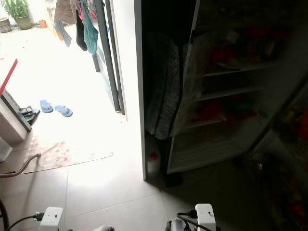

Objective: Restocking fridge

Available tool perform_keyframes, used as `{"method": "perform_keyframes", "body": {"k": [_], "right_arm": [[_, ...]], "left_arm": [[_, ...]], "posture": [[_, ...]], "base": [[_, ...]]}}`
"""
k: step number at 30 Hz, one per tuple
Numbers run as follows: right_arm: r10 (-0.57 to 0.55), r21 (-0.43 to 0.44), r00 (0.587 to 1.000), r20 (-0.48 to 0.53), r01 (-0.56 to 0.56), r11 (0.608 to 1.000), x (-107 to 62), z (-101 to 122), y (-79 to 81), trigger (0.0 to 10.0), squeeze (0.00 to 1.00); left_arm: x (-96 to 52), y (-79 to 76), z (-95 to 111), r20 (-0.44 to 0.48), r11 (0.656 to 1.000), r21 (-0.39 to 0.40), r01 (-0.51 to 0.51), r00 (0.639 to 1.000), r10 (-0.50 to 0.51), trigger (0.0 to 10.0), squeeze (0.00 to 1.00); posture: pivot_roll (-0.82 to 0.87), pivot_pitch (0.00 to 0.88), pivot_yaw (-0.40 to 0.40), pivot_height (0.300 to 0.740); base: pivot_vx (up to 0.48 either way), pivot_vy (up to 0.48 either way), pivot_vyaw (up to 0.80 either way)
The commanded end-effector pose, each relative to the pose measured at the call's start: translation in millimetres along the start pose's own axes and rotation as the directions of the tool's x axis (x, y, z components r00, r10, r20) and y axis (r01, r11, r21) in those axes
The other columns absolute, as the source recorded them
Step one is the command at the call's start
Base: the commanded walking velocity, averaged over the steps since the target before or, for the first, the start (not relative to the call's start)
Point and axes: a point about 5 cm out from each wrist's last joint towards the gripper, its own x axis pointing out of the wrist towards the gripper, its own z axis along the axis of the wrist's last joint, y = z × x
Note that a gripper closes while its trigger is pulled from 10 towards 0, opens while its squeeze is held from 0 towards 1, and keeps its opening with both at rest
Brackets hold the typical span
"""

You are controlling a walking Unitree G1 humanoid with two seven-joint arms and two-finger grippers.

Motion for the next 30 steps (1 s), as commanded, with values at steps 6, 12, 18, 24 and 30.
{"method": "perform_keyframes", "body": {"k": [6,12,18,24,30], "right_arm": [[-0.007,0.02,0.998,-0.061,0.008,1.0,-3.5,-16.2,0.1,10.0,0.0],[-0.009,0.017,0.998,-0.063,0.01,1.0,-3.3,-15.3,-0.8,10.0,0.0],[-0.008,0.006,0.998,-0.068,0.009,1.0,-3.2,-14.6,-1.9,10.0,0.0],[-0.01,0.011,0.998,-0.063,0.011,1.0,-3.2,-14.2,-2.2,10.0,0.0],[-0.01,0.011,0.997,-0.073,0.011,1.0,-3.4,-15.4,-2.4,10.0,0.0]], "left_arm": [[-0.9,-2.0,-5.9,-0.022,1.0,-0.001,0.018,1.0,-0.018,10.0,0.0],[-1.0,-5.5,-7.1,-0.024,1.0,-0.009,0.021,0.999,-0.021,10.0,0.0],[-1.0,-11.2,-8.6,-0.027,1.0,-0.02,0.024,0.999,-0.024,10.0,0.0],[-1.2,-12.8,-9.5,-0.026,0.999,-0.036,0.02,0.999,-0.021,10.0,0.0],[-1.6,-12.4,-11.6,-0.034,0.999,-0.048,0.011,0.999,-0.013,10.0,0.0]], "posture": [[-0.16,0.0,0.018,0.683],[-0.15,0.0,0.011,0.713],[-0.15,0.0,-0.001,0.74],[-0.15,0.0,-0.007,0.74],[-0.14,0.0,-0.01,0.74]], "base": [[0.0,0.0,0.0],[0.0,0.0,0.0],[0.0,0.0,0.0],[0.0,0.0,0.0],[0.0,0.0,0.0]]}}
